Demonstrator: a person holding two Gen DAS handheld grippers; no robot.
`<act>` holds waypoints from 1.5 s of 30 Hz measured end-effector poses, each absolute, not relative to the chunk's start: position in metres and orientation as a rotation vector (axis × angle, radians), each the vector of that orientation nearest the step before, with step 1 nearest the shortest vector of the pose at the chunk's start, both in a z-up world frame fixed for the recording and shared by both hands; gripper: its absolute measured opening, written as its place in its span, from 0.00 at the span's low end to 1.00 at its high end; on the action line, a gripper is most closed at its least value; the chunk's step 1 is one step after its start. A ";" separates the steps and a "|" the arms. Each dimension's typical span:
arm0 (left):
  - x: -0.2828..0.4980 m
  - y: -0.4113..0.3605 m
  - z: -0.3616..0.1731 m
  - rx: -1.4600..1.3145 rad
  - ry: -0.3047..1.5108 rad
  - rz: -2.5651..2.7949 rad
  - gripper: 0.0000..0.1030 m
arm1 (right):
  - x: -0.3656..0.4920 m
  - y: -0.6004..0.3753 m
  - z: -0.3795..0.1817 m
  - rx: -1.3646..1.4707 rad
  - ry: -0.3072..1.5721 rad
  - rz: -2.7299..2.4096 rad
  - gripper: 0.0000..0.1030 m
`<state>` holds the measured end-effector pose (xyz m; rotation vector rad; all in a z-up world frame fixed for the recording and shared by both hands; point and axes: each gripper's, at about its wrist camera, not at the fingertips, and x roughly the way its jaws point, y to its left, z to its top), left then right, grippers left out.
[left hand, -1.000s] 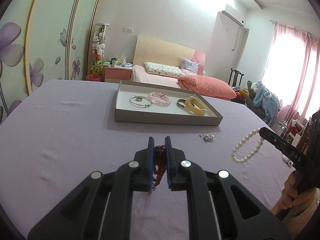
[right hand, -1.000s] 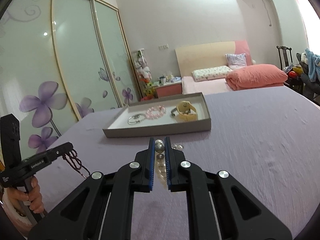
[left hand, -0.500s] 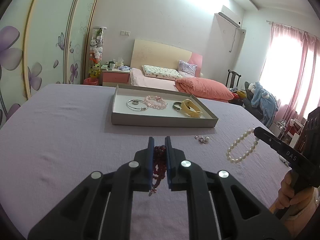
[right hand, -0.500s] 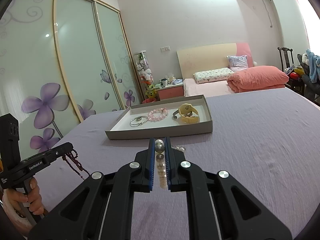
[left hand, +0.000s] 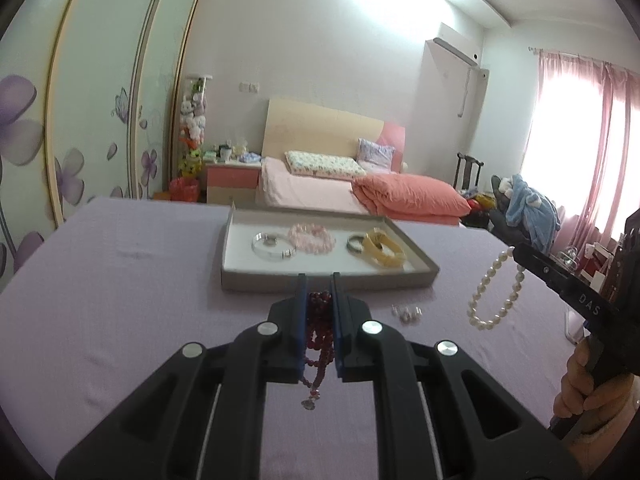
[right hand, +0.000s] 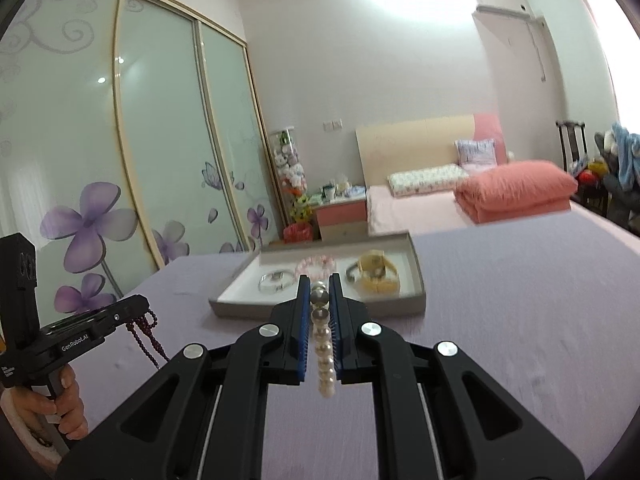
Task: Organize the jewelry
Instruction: 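Carry the pearl bracelet and red necklace over the tray with both tools, then release the necklace into the tray with the left tool while the right tool releases the pearls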
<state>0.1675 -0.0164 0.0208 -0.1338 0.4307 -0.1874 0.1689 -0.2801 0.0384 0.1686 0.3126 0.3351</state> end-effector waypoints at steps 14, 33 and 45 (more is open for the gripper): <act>0.292 -0.018 0.039 -0.119 0.402 -0.141 0.11 | 0.272 -0.267 0.051 0.198 0.278 0.287 0.10; 0.401 -0.033 0.006 -0.104 0.425 -0.122 0.11 | 0.350 -0.243 0.012 0.196 0.377 0.264 0.10; 0.411 -0.025 0.003 -0.109 0.438 -0.116 0.20 | 0.349 -0.244 0.013 0.216 0.400 0.263 0.38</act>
